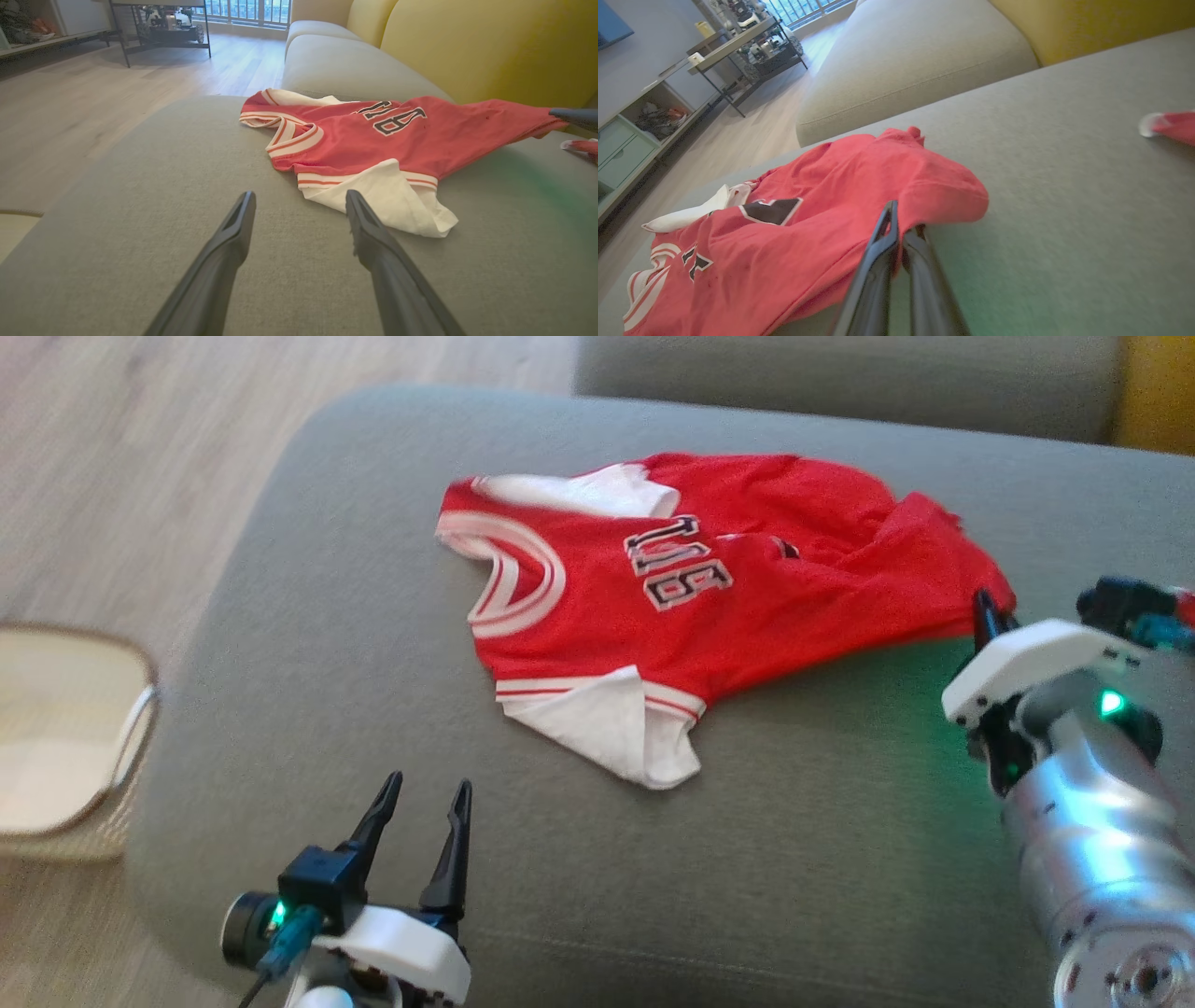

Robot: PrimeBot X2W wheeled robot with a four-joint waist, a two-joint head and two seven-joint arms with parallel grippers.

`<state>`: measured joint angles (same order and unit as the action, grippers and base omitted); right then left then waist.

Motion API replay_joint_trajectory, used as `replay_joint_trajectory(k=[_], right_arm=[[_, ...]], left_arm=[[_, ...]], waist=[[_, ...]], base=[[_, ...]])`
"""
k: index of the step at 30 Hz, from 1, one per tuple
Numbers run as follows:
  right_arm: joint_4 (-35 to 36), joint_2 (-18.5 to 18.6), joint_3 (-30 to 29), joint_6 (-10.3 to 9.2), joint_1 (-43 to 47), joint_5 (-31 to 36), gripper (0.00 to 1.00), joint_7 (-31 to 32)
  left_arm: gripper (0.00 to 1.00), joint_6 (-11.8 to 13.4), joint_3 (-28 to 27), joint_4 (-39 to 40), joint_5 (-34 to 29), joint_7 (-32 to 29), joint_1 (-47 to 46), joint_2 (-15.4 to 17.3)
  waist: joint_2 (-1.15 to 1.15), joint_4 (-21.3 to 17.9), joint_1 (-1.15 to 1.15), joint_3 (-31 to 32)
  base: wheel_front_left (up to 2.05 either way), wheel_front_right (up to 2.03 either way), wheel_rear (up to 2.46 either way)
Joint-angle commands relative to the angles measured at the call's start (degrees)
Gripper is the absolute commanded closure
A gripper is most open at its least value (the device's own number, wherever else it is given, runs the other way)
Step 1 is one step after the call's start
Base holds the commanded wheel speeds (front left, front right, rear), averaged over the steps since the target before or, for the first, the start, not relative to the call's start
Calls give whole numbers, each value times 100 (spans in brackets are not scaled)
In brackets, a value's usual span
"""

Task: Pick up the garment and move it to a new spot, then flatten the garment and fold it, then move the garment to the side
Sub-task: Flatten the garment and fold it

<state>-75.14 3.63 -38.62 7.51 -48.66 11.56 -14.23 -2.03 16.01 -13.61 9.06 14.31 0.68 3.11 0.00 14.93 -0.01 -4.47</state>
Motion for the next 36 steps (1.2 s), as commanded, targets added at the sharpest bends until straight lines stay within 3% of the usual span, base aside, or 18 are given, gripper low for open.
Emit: replay_joint_trajectory(k=[1,11,12,13,18,26,36], right_arm=[[128,-74,210,-2,-19,-164,100,-74],[375,-75,1330,-2,1171,-1403,100,-76],[380,-75,1443,-2,1267,-1452,60,-76],[393,-75,1553,-2,1336,-1517,0,-76],[990,-75,1963,-2,1699,-1522,0,-76],[2505,-75,2085,-2,2296,-1076,0,-76],[3764,-75,3096,-2,2827,-1685,0,-45]], left_arm=[[0,5,-219,180,-83,69,-116,44],[0,34,-300,183,-110,69,216,13],[0,33,-308,181,-116,69,226,12],[0,33,-317,179,-120,69,234,10],[0,37,-359,186,-146,69,260,3],[0,38,-318,156,-171,69,213,-8],[0,135,-63,-457,-100,69,-417,-21]], waist=[[0,-439,1,381],[0,-918,1,730],[0,-940,1,740],[0,-963,1,751],[0,-1103,1,782],[0,-1357,1,776],[0,-1972,1,508]], base=[[0,0,0],[0,0,0],[0,0,0],[0,0,0],[0,0,0],[0,0,0],[0,0,0]])
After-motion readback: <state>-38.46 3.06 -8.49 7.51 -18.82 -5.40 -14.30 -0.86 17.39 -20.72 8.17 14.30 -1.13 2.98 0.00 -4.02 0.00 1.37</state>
